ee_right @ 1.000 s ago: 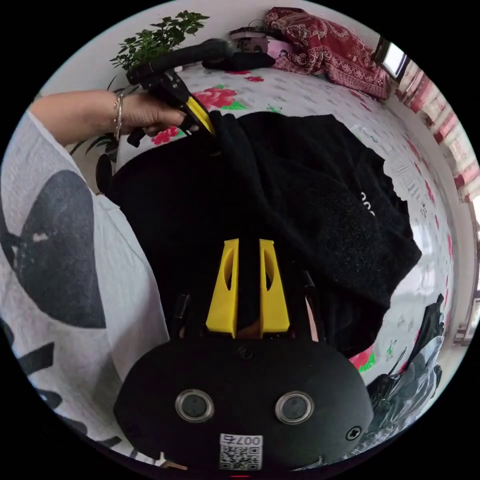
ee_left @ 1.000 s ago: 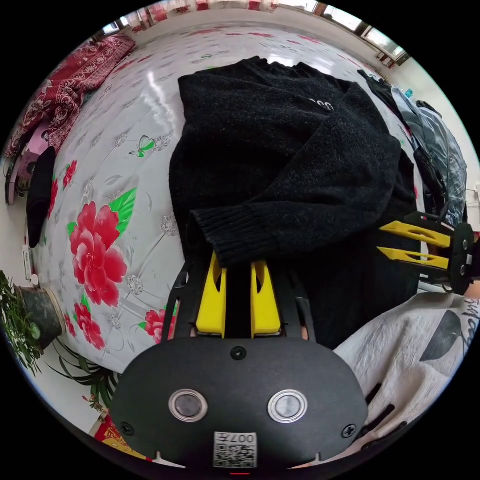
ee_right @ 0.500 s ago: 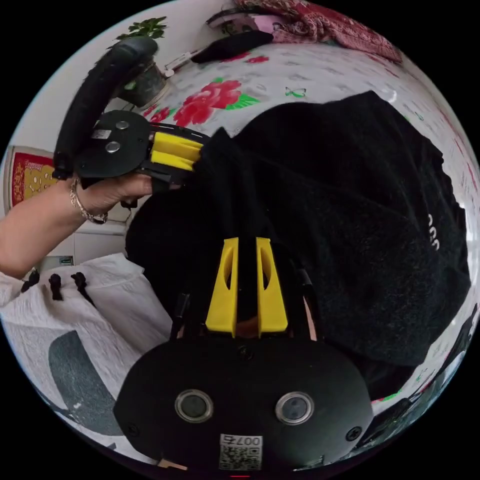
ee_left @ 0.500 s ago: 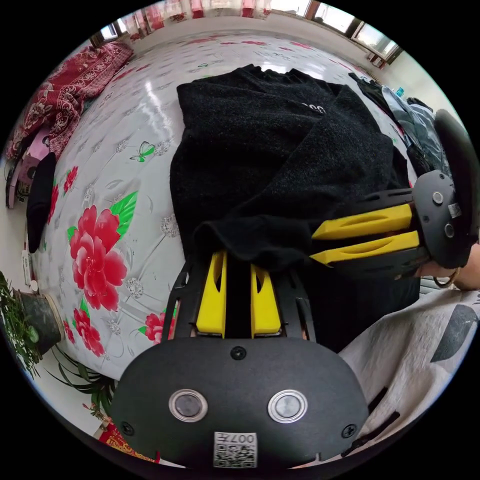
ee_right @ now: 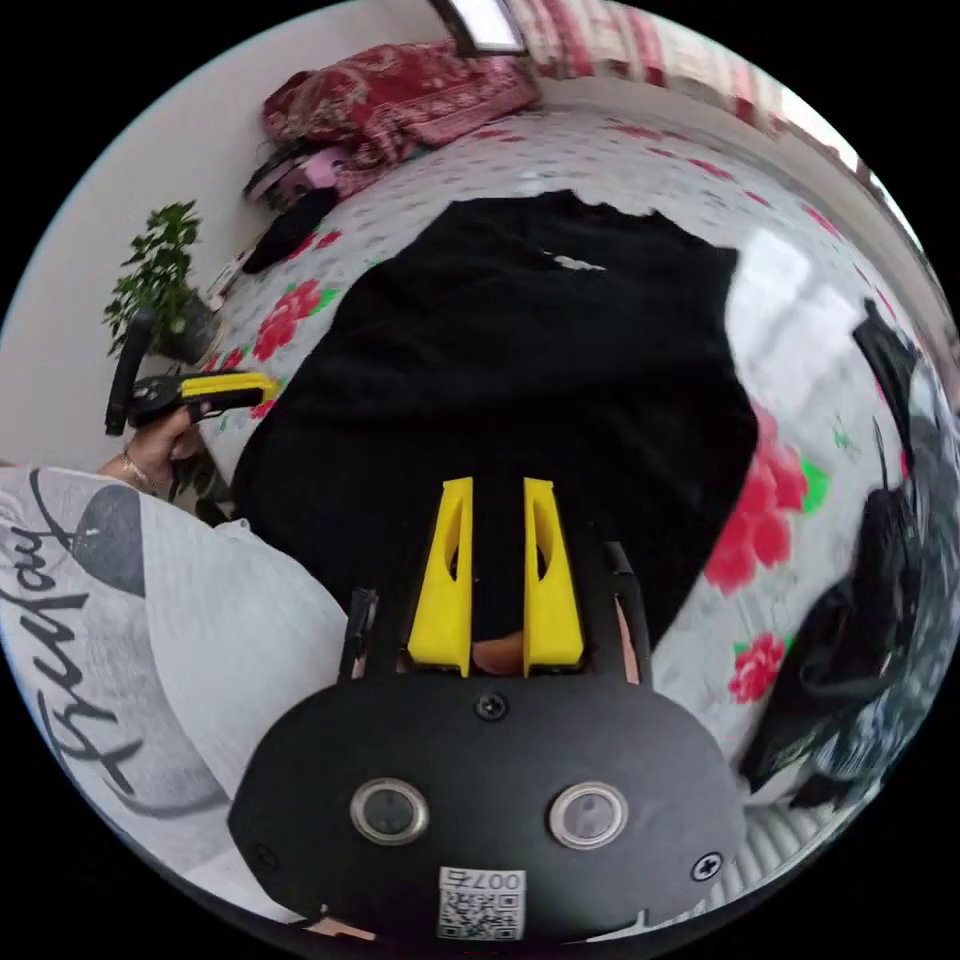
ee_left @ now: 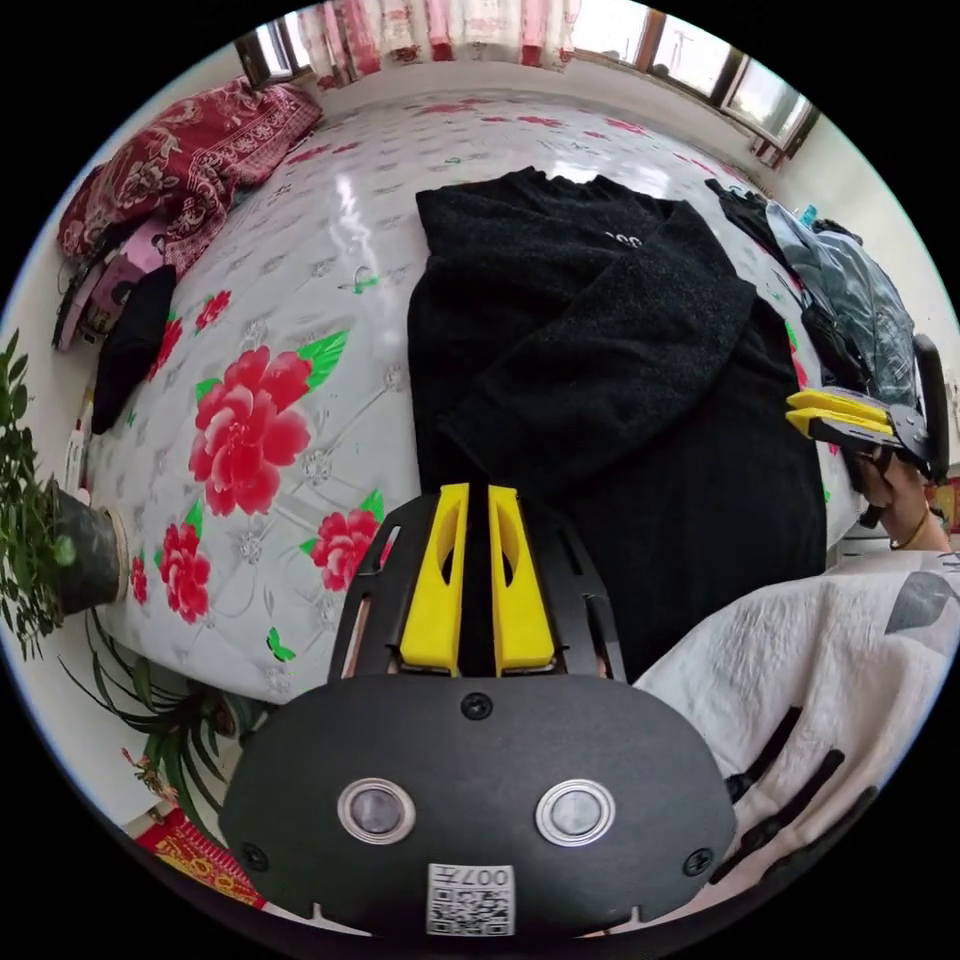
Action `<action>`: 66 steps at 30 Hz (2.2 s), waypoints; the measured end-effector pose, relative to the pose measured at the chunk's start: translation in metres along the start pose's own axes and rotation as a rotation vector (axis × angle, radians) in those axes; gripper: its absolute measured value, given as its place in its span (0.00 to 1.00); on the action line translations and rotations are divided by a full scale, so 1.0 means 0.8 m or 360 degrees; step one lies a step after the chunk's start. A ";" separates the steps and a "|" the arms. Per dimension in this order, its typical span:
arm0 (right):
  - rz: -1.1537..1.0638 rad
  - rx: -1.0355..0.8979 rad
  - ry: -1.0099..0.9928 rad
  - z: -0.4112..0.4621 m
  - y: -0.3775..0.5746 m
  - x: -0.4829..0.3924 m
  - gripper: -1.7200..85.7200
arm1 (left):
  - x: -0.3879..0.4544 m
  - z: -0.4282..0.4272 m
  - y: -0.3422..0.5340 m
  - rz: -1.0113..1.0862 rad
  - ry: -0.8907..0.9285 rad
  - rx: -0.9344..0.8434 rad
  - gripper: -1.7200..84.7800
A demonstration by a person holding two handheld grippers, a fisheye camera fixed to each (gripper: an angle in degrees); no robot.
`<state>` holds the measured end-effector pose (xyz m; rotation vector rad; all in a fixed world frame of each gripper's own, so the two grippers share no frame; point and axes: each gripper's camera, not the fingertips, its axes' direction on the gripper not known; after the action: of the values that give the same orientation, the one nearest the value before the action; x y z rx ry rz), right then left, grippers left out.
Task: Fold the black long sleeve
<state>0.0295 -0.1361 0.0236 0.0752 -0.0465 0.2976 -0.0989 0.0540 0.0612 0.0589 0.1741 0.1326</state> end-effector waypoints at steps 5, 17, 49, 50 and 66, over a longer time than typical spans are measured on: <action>0.0478 -0.0022 -0.0051 -0.018 0.131 0.115 0.11 | -0.024 -0.011 0.071 -0.0155 0.0137 -0.0034 0.11; 0.0441 -0.0353 -0.0181 0.067 0.227 0.142 0.11 | -0.004 0.049 0.116 -0.0124 0.0080 -0.0359 0.13; 0.0778 0.0620 -0.1320 -0.074 0.009 0.395 0.03 | -0.227 -0.097 -0.177 -0.0491 0.1223 0.0566 0.02; 0.0831 0.0651 -0.1234 -0.069 -0.023 0.399 0.04 | -0.232 -0.084 -0.200 -0.0608 0.1198 0.0560 0.03; 0.0510 0.0320 -0.0116 0.082 -0.079 0.288 0.13 | -0.168 0.051 -0.147 -0.0405 0.0556 0.0245 0.15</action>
<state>0.2661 -0.1342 0.0975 0.2796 -0.1013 0.6198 -0.2080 -0.0825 0.1154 0.1661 0.5382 -0.1266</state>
